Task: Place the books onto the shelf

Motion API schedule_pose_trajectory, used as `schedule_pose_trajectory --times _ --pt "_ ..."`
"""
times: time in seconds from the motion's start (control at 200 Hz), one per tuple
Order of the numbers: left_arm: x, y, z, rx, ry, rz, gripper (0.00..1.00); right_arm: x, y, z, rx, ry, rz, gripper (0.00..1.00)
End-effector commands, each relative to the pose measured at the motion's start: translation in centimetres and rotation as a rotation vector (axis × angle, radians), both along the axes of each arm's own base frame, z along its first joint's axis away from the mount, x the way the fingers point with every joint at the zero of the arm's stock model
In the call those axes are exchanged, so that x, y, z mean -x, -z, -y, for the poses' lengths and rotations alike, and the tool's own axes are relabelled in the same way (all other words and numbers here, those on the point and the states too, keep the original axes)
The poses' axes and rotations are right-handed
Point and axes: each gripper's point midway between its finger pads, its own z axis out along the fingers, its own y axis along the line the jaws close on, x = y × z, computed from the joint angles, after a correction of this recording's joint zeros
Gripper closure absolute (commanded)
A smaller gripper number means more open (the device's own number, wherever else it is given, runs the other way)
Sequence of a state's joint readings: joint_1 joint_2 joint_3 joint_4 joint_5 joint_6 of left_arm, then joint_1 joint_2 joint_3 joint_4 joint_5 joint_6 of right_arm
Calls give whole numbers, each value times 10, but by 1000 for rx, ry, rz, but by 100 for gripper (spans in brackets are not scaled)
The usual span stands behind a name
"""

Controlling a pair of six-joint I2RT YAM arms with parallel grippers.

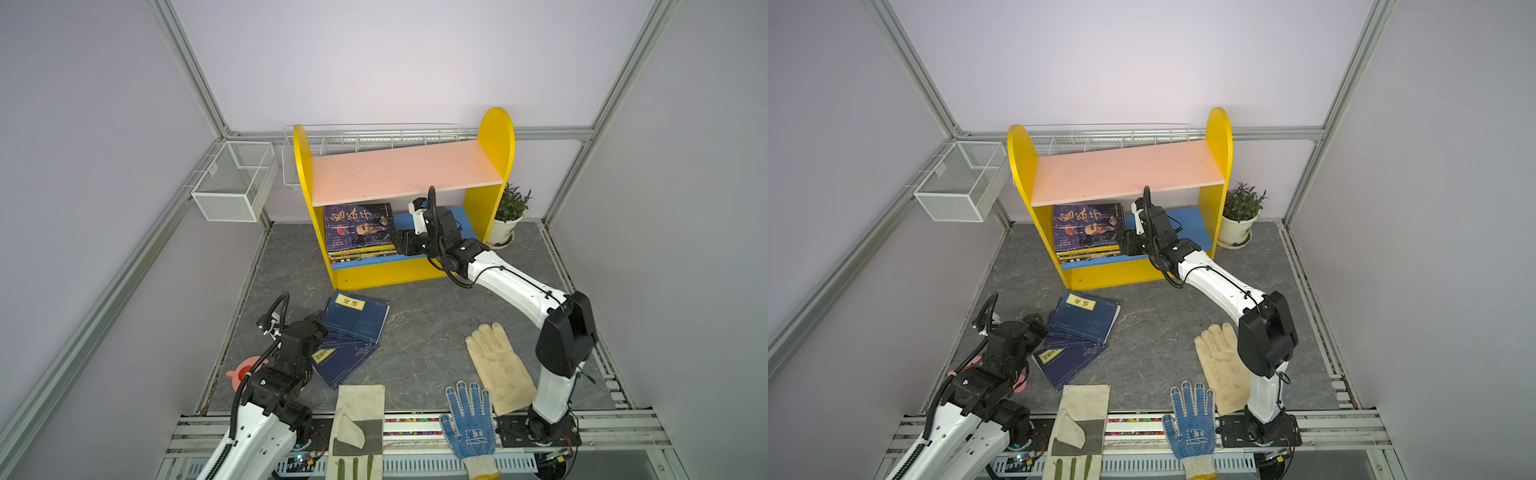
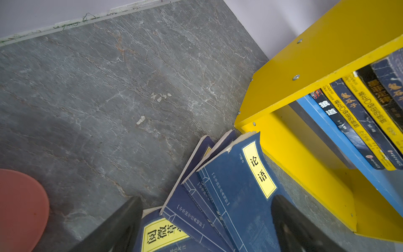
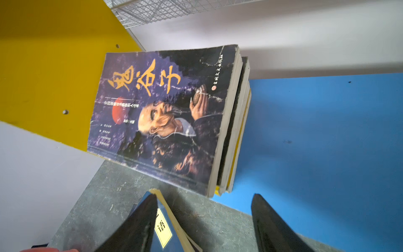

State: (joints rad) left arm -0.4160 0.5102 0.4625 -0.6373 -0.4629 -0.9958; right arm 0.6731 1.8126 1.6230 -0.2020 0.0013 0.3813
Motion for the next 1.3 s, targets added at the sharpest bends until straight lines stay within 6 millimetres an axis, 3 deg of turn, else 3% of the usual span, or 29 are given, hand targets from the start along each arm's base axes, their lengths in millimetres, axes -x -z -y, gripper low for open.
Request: schedule_pose_trajectory --times 0.0,0.155,0.315,0.48,0.665,1.294 --pt "0 -2 -3 13 -23 7 8 28 -19 -7 38 -86 89 36" --pt "-3 2 -1 13 -20 0 8 60 6 -38 79 -215 5 68" --pt "-6 4 3 21 -9 -5 8 69 20 -75 37 -300 -52 82" --pt "-5 5 3 19 -5 -12 7 58 27 -102 17 -313 -62 85" --pt "-2 9 2 21 -7 -15 7 44 31 -117 5 -307 -57 86" --pt "-2 10 4 23 10 -16 6 8 37 -131 30 -284 -24 85"
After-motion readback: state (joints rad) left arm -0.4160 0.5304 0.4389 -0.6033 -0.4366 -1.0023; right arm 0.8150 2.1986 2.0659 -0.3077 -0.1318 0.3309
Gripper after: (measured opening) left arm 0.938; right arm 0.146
